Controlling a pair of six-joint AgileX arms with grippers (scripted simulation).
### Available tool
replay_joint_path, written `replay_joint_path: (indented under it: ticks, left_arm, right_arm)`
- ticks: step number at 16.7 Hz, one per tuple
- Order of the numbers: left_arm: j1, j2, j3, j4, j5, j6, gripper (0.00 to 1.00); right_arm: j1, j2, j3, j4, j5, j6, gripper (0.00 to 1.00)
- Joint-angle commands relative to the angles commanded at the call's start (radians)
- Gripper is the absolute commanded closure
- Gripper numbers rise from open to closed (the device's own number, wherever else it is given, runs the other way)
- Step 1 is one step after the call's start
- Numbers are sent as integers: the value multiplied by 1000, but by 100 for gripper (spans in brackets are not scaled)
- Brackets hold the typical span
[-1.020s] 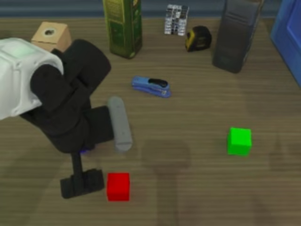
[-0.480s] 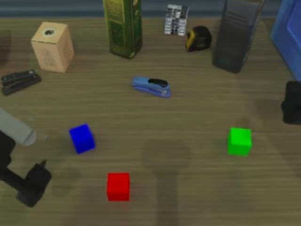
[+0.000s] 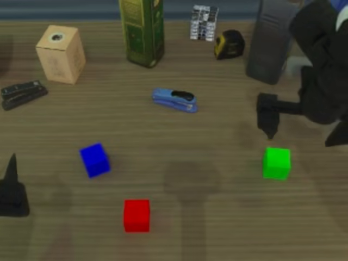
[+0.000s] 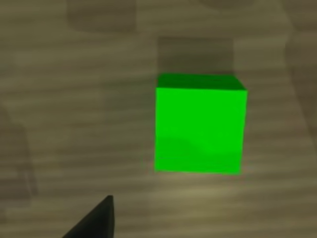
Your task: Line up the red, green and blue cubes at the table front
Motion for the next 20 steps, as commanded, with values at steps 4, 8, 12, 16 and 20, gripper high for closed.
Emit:
replay_joint_path:
  ticks: [4, 8, 12, 16, 20]
  left_arm:
    - [43, -132, -63, 116, 6, -89, 0]
    - [48, -153, -70, 133, 7, -101, 0]
    - [48, -153, -70, 133, 7, -101, 0]
    - [48, -153, -70, 133, 7, -101, 0]
    - [48, -153, -70, 133, 7, -101, 0]
  right_arm:
    - [36, 161, 133, -85, 2, 46, 0]
    - [41, 181, 152, -97, 3, 52, 0]
    - [37, 184, 136, -78, 3, 50, 0]
    - [39, 238, 53, 64, 3, 52, 0]
    - [42, 290, -19, 185, 3, 55, 0]
